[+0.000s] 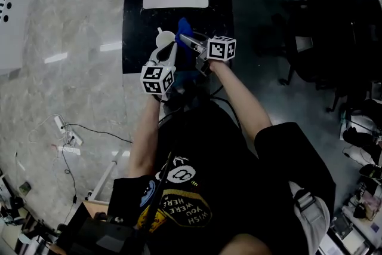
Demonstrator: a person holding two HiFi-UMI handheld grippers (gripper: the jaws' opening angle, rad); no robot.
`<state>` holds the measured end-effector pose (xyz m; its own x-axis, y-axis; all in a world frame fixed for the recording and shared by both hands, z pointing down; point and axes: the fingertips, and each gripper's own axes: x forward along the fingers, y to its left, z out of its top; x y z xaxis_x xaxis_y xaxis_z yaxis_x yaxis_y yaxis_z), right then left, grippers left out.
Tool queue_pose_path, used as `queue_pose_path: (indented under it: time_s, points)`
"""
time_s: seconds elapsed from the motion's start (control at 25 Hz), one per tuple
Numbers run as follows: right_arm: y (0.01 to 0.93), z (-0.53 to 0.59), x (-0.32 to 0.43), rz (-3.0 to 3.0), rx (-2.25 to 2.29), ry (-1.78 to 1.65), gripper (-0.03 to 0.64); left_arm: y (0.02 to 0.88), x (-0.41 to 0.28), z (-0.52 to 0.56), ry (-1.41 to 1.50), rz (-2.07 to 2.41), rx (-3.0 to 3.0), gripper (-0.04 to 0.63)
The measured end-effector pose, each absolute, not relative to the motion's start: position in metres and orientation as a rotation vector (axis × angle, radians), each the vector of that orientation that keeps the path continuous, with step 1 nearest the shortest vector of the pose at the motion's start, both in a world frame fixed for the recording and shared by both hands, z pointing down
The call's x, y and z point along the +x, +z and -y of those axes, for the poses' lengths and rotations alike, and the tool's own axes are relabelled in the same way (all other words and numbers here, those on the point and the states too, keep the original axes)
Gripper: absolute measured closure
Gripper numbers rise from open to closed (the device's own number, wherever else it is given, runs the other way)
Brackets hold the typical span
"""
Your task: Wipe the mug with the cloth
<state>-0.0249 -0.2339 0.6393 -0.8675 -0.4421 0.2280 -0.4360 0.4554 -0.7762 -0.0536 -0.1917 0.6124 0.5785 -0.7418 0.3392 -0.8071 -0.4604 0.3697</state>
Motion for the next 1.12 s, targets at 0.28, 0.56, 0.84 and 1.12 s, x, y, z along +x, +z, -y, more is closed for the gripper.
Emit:
queue_pose_path:
  time_s: [0.28,0.56,0.84,1.12]
  points:
    - [0.641,0.176,-0.034,-2.837,-0.658,-1.427,0.503,0.608,-0.054,0.192,0.108,1.234,2.296,0.591]
    - [0.680,0.187,0.013,-3.355,-1.273,-0.798,0.423,0.601,-0.078,0.175,0.101,1.345,2.276,0.591]
    - [0.631,0.162,0.005,-3.113,-1.202,-0.803,0.308,0.584,-0.088,0.143,0.058,1.395,2.249,0.591]
    - [0.565,0.141,0.003,-3.025,-1.306,-0.542,0.594,0.557,-0.060,0.120,0.171,1.409,2.374,0.591]
